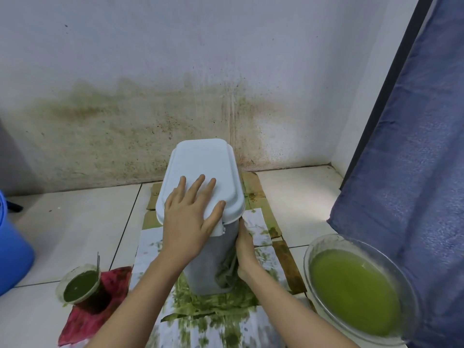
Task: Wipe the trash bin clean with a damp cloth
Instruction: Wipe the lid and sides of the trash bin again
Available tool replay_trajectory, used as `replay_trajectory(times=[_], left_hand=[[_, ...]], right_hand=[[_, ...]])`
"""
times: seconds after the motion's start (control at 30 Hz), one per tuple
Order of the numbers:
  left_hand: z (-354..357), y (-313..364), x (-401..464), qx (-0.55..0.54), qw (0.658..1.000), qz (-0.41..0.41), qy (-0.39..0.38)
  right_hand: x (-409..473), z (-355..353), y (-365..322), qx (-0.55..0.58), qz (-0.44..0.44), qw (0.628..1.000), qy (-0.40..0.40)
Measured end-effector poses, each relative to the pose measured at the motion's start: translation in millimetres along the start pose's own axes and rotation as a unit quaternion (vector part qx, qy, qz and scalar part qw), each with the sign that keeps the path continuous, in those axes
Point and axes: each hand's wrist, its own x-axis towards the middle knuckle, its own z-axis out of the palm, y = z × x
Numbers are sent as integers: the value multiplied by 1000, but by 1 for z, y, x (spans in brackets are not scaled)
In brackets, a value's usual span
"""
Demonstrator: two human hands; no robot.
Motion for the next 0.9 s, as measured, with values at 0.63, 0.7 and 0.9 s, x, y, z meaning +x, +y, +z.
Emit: replay_trajectory(times=[0.63,0.7,0.9], left_hand=[[8,-10,-1,-18,1000,11,3],[9,-10,1,-22,1000,7,8],[5,-5,1,-11,1000,-1,12]], right_hand=[[-64,29,-64,-331,-319,888,9],[-44,30,-79,-378,-296,876,35],[-17,22,-107,-219,-183,958,-1]])
